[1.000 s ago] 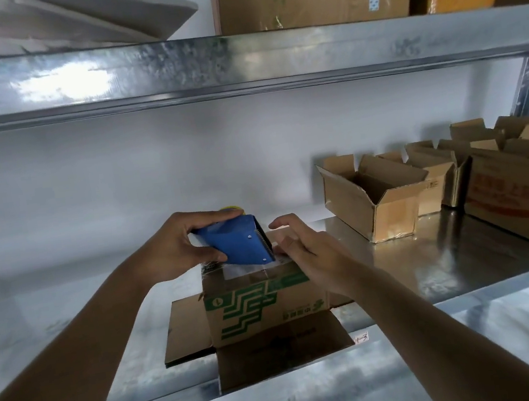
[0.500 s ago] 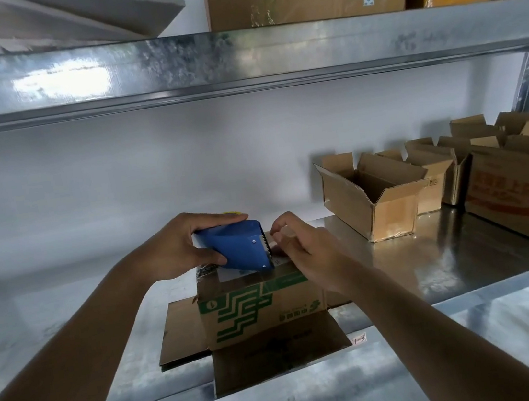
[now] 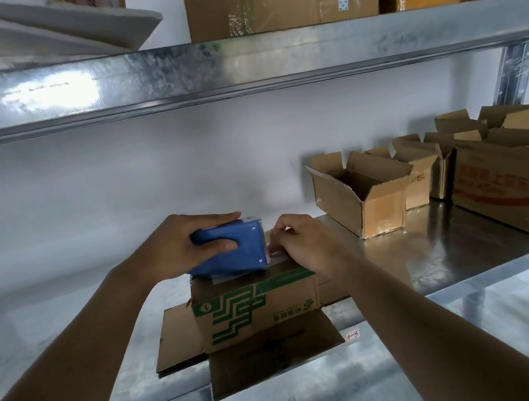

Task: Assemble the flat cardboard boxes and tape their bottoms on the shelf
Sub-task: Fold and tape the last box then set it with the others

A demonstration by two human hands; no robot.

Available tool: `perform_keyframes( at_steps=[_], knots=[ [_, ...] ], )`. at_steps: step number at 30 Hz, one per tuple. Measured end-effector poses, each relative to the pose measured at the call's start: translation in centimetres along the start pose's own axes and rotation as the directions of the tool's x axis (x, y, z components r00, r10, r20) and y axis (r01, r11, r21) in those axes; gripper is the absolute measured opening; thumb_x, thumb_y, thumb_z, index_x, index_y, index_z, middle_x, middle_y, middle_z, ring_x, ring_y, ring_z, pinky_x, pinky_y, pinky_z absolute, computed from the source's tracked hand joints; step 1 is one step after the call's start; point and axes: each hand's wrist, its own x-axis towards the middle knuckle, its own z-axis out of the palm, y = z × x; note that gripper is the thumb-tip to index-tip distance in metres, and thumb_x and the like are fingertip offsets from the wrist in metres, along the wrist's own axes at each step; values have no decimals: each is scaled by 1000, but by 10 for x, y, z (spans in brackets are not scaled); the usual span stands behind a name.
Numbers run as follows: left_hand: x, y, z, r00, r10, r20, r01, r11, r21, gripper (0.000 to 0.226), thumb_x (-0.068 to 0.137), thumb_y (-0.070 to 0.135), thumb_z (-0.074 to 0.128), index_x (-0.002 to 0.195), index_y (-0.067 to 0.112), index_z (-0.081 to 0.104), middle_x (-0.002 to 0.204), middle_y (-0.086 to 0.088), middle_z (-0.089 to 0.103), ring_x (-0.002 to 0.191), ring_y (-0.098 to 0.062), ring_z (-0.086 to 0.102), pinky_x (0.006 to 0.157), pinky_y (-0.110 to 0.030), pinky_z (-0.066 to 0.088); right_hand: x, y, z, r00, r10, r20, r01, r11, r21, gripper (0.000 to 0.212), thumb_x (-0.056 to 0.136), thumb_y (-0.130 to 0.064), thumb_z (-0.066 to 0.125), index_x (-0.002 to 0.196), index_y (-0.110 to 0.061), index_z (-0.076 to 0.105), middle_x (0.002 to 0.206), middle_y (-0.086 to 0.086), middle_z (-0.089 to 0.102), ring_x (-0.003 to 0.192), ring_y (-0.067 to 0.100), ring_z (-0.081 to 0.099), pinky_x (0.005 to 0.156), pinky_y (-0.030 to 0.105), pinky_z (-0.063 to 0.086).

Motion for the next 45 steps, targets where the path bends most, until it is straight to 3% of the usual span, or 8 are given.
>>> perform_keyframes(
  at_steps=[6, 10, 15, 20, 28, 35, 42, 45],
  knots=[
    [11, 19, -16, 997, -49, 54, 51, 998, -42, 53, 79, 52, 75, 131, 47, 65, 124, 32, 68, 114, 7, 63, 89, -18, 56, 4, -6, -6, 986, 166, 31, -169, 959, 229, 9, 101, -16, 66, 99, -10, 72, 95, 5, 79, 90, 20, 76, 97, 37, 59],
    [7, 18, -30, 992, -99, 82, 96, 995, 33, 49, 82, 52, 74, 130, 49, 66, 121, 36, 68, 109, 8, 64, 87, -17, 53, 12, -11, -12, 970, 239, 49, -244, 950, 194, 10, 99, -14, 68, 103, -5, 70, 99, 11, 79, 96, 24, 77, 103, 37, 56],
    [-4, 13, -52, 982, -177, 61, 173, 983, 64, 41, 86, 52, 71, 126, 45, 70, 116, 29, 72, 103, 0, 69, 85, -26, 57, 15, -14, -21, 934, 340, 108, -351, 822, 448, 14, 103, -5, 59, 108, 3, 69, 87, 14, 79, 87, 23, 79, 91, 31, 61],
    [19, 23, -34, 974, -225, 6, 222, 963, 153, 33, 84, 61, 71, 115, 51, 72, 111, 27, 72, 95, 0, 67, 77, -22, 52, 11, -1, -18, 927, 375, 11, -337, 818, 466, 25, 103, -19, 56, 81, -6, 61, 66, 2, 68, 77, 16, 78, 80, 26, 58],
    [43, 26, -30, 940, -331, 79, 303, 920, 250, 84, 48, 101, 53, 111, 49, 74, 112, 28, 67, 99, -4, 64, 83, -26, 52, 17, 20, -20, 896, 444, -14, -365, 753, 547, 19, 97, -19, 61, 85, -5, 67, 53, 1, 57, 57, 13, 56, 80, 30, 59],
    [60, 35, -27, 908, -393, 144, 341, 894, 290, 39, 85, 69, 65, 114, 45, 75, 112, 22, 71, 98, -8, 69, 91, -39, 59, 19, 31, -26, 858, 506, 86, -416, 587, 695, 22, 95, -9, 62, 74, -4, 58, 54, 7, 48, 54, 14, 49, 78, 33, 63],
    [65, 37, -34, 911, -376, 171, 317, 901, 297, 63, 66, 88, 59, 112, 47, 76, 107, 23, 73, 93, -7, 72, 86, -35, 61, 24, 39, -29, 869, 492, 58, -410, 649, 640, 23, 95, -7, 59, 72, -5, 55, 53, 6, 49, 52, 14, 51, 85, 42, 64],
    [64, 41, -35, 907, -383, 174, 322, 899, 298, 42, 83, 72, 64, 113, 45, 75, 109, 21, 73, 92, -7, 72, 87, -36, 62, 26, 41, -28, 869, 493, 46, -412, 668, 620, 21, 93, -7, 59, 72, -5, 55, 51, 6, 50, 51, 13, 51, 80, 40, 65]
  ],
)
